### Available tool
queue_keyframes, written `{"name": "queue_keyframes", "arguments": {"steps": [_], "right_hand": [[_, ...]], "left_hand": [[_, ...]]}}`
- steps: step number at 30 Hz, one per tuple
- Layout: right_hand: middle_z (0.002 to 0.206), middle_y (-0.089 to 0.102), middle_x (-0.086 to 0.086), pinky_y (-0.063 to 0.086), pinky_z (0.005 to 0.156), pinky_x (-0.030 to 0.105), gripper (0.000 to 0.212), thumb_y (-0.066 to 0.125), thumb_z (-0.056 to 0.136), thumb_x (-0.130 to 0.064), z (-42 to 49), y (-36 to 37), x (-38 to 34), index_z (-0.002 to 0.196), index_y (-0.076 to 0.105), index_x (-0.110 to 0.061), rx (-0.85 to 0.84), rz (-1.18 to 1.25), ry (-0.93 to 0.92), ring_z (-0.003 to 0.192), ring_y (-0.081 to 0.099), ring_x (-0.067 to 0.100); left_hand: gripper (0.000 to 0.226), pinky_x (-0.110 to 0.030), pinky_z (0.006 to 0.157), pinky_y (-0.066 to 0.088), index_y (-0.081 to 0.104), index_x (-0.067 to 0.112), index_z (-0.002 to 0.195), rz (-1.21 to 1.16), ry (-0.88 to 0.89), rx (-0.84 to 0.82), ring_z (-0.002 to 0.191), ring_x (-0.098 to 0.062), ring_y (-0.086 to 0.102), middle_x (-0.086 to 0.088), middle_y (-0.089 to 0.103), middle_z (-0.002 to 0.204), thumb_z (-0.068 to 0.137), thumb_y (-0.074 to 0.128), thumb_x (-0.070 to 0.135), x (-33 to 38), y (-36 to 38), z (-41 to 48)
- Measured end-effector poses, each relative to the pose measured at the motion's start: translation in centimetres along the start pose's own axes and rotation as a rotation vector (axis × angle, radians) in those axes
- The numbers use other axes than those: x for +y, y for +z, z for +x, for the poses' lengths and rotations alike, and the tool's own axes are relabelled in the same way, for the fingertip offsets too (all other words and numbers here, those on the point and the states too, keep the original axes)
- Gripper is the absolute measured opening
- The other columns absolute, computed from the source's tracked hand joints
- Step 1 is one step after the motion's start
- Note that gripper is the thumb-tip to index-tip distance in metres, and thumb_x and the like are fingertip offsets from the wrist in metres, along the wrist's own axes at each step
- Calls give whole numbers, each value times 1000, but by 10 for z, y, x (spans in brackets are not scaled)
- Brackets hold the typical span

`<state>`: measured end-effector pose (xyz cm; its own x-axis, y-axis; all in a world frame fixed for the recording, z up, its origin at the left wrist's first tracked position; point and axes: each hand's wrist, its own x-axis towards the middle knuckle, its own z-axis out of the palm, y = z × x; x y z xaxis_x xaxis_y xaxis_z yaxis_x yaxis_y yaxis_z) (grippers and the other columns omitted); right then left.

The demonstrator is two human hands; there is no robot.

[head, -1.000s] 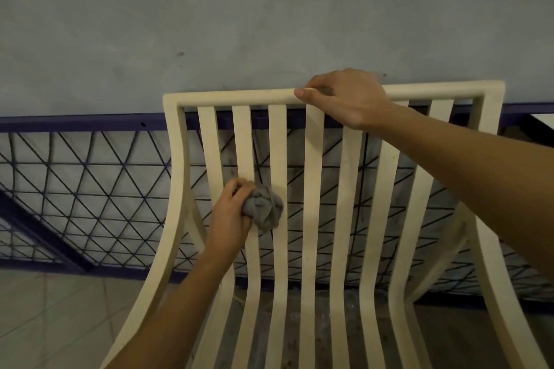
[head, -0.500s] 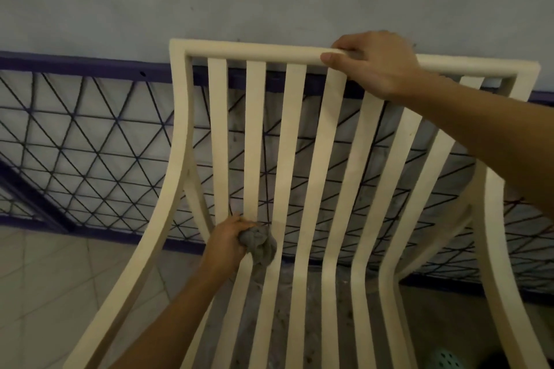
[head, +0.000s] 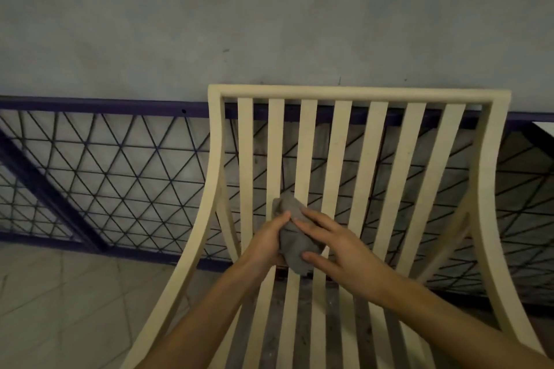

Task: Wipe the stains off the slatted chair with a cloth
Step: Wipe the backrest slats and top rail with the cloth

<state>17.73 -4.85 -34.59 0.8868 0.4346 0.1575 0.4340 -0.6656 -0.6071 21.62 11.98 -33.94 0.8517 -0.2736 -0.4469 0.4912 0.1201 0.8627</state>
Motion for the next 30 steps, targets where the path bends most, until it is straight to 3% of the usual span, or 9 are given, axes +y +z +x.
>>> {"name": "queue_keyframes", "arguments": {"steps": [4,7,11,14,16,21,24,27,30], "right_hand": [[140,53,-3,43,107,27,50,71,86,-11,17,-31,1,132,60,-24,135,49,-26,128,48,5],[128,63,1,48,102,27,42,69,84,-4,41,-73,0,123,66,-18,186,-123,-110,117,58,10],[138,57,7,45,106,43,42,64,85,1,89,-126,3,124,65,-14,367,-428,-276,128,52,23],[140,55,9,42,108,46,40,65,85,2,123,-141,11,123,66,-10,386,-610,-415,132,48,28],[142,53,9,40,109,49,44,66,83,6,134,-135,24,124,64,-9,319,-731,-429,136,43,29],[156,31,12,28,117,51,64,56,81,15,122,-103,49,141,47,-5,214,-891,-414,147,21,30],[158,25,11,21,120,48,66,49,82,11,117,-96,49,145,42,-7,85,-965,-445,148,16,28],[158,27,9,14,120,43,65,46,81,9,120,-116,43,144,44,-9,71,-1006,-453,148,18,26],[157,29,10,15,120,44,64,48,82,11,123,-125,41,143,45,-7,148,-974,-429,148,19,27]], "left_hand": [[47,-39,75,53,56,18,129,18,49,-210,105,-24,64,-10,67,121,102,24,39,14,1,0],[42,-37,71,54,54,8,130,103,171,-145,107,-28,63,-13,67,121,100,32,26,36,-3,20],[40,-27,72,52,53,11,130,169,251,69,103,-14,59,-1,61,122,93,46,-1,41,1,47],[62,-26,95,44,38,15,146,337,237,79,116,-7,47,6,49,134,89,51,-6,20,5,67],[72,-29,101,40,33,17,149,376,227,59,118,-7,42,6,48,136,85,51,-11,10,7,78],[61,-27,82,47,52,16,130,282,130,39,108,-22,52,-5,60,114,80,40,-16,10,7,95],[57,-17,73,44,51,3,131,277,106,44,113,-24,52,-12,57,125,82,34,-19,10,6,94],[56,-20,74,45,38,-2,142,264,101,-20,125,-30,47,-20,50,133,89,27,-19,16,8,91],[38,-26,75,44,53,4,129,123,124,-29,119,-21,49,-6,59,120,98,32,1,6,2,92]]}}
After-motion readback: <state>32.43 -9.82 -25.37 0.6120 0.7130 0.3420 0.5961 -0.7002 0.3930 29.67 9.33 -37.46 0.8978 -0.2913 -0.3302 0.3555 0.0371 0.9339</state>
